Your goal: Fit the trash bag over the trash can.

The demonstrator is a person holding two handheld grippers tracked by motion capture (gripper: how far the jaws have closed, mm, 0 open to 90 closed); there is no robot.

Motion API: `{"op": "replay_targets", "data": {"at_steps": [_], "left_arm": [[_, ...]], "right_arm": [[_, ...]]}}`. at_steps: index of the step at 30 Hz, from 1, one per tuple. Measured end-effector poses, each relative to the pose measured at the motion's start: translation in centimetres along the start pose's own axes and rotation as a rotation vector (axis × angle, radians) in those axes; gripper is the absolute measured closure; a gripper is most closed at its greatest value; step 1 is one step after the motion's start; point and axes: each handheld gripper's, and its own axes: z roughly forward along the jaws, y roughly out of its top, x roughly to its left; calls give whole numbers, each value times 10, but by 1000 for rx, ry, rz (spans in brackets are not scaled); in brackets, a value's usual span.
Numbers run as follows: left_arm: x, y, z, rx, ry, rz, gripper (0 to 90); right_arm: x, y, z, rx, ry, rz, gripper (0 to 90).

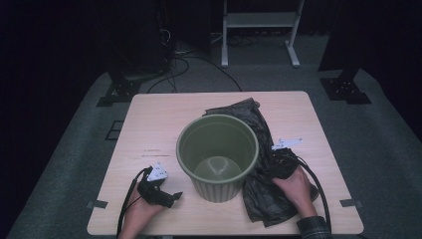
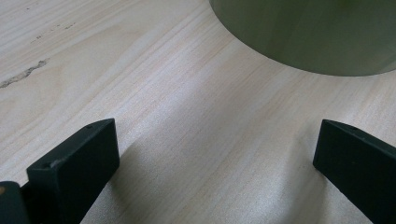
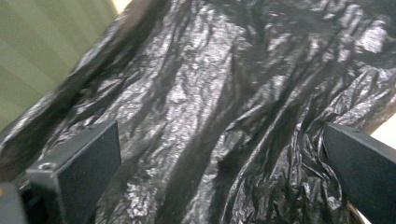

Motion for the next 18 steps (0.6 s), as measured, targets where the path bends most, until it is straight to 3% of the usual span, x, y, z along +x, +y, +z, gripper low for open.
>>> {"op": "replay_targets", "data": {"at_steps": [5, 11, 13, 18], "left_arm": [[0, 0, 0, 0, 0, 0, 0], [0, 0, 0, 0, -3, 2, 0], [0, 0, 0, 0, -3, 2, 0], [0, 0, 0, 0, -3, 3, 0]], "right_arm": [[15, 13, 15, 30, 18, -34, 0], [29, 18, 26, 37, -32, -86, 0], [33, 19, 28, 50, -71, -118, 2], [35, 18, 24, 23, -84, -112, 180]]}}
